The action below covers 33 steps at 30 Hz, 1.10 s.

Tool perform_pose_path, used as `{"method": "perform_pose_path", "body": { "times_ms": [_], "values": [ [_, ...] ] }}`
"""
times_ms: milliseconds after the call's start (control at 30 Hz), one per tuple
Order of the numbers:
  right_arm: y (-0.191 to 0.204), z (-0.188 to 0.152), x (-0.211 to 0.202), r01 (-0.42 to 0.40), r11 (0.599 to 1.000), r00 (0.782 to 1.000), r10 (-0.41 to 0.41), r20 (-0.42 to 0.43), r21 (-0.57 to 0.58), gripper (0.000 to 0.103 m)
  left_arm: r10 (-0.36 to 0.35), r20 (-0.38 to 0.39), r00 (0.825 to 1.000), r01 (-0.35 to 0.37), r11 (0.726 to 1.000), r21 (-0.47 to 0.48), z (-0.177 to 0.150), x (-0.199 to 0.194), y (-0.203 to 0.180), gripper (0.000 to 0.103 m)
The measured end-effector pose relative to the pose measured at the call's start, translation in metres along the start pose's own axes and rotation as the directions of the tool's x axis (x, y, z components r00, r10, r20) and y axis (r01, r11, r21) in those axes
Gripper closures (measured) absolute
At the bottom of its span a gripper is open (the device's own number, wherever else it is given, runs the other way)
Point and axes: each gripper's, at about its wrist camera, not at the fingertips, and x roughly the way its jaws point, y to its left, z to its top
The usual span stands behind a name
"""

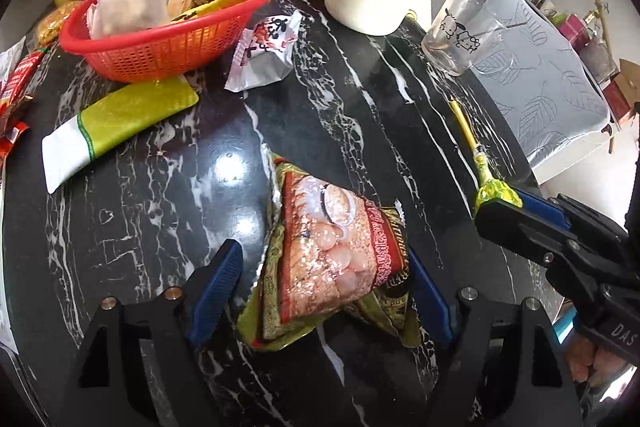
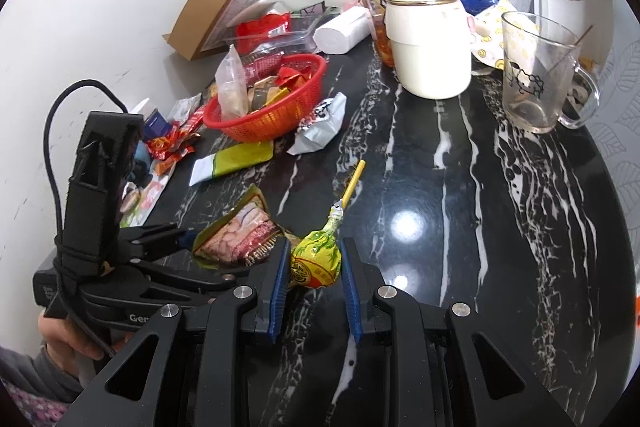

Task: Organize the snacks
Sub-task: 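Carry the peanut bag and lollipop with both tools over the red basket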

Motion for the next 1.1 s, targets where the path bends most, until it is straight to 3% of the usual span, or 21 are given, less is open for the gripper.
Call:
{"method": "perform_pose_path", "body": {
  "times_ms": [67, 133, 233, 467, 733, 1100],
  "values": [
    [-0.001, -0.001, 0.001, 0.001, 1.000, 1.000, -0.001, -0.002, 0.006, 0.078, 0.010, 0.029, 1.000, -0.010, 1.000, 0.008, -0.001, -0.001, -0.003, 0.023],
    [-0.003, -0.002, 0.001, 0.002, 1.000, 1.000, -0.002, -0.004, 0.010, 0.078, 0.000, 0.047, 0.999, -0.001, 1.000, 0.020, -0.001, -0.002, -0.004, 0.043],
    [-0.004, -0.003, 0.002, 0.002, 1.000, 1.000, -0.002, -0.007, 0.018, 0.078, -0.013, 0.049, 0.999, 0.012, 1.000, 0.027, -0.002, -0.003, -0.005, 0.050],
    [-0.004, -0.006, 0.003, 0.001, 1.000, 1.000, 0.000, -0.011, 0.027, 0.078, -0.015, 0.071, 0.997, 0.013, 0.999, 0.029, -0.002, -0.010, -0.005, 0.052],
    [0.004, -0.002, -0.001, -0.012, 1.000, 1.000, 0.012, 0.002, 0.006, 0.078, -0.016, 0.148, 0.989, 0.011, 0.999, 0.038, 0.003, -0.042, -0.005, 0.052],
    [0.026, 0.021, -0.015, -0.041, 0.997, 0.997, 0.045, 0.058, -0.071, 0.078, 0.019, 0.296, 0.955, -0.044, 0.996, 0.077, 0.023, -0.097, -0.009, 0.052]
  ]
}}
